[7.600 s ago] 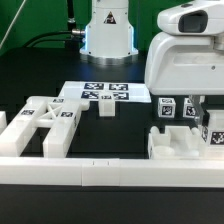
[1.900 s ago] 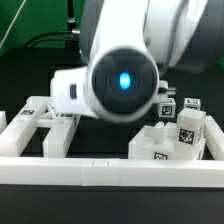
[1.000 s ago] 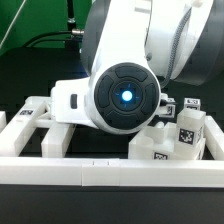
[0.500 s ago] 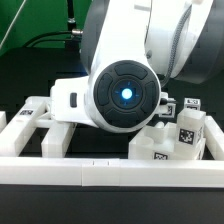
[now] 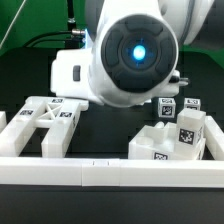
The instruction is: Assemble chair
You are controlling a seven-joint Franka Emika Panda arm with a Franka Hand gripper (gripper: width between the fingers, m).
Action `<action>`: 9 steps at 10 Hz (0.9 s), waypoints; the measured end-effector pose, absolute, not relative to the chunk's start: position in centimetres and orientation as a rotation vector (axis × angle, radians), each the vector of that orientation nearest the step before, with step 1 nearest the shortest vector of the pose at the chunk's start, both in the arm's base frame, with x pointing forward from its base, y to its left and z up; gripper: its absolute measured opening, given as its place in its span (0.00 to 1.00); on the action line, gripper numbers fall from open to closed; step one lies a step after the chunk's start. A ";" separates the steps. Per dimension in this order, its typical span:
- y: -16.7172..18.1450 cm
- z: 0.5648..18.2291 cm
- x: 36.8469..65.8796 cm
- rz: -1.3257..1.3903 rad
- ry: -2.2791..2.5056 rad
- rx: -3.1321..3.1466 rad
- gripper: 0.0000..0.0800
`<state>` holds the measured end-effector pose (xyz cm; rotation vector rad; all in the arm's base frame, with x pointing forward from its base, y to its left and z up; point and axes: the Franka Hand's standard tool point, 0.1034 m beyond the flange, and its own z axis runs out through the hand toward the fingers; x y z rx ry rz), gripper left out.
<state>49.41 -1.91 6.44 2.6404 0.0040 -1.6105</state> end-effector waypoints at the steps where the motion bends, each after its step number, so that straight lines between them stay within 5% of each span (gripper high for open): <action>1: -2.4 7.3 49.6 -1.593 0.001 2.645 0.00; 8: -2.2 7.4 49.6 -1.566 -0.138 2.624 0.00; 9: -2.2 7.4 49.6 -1.566 -0.139 2.623 0.15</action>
Offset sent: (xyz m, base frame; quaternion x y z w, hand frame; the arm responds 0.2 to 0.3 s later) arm 0.0000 0.0000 0.0000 0.0000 0.0000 0.0000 1.0000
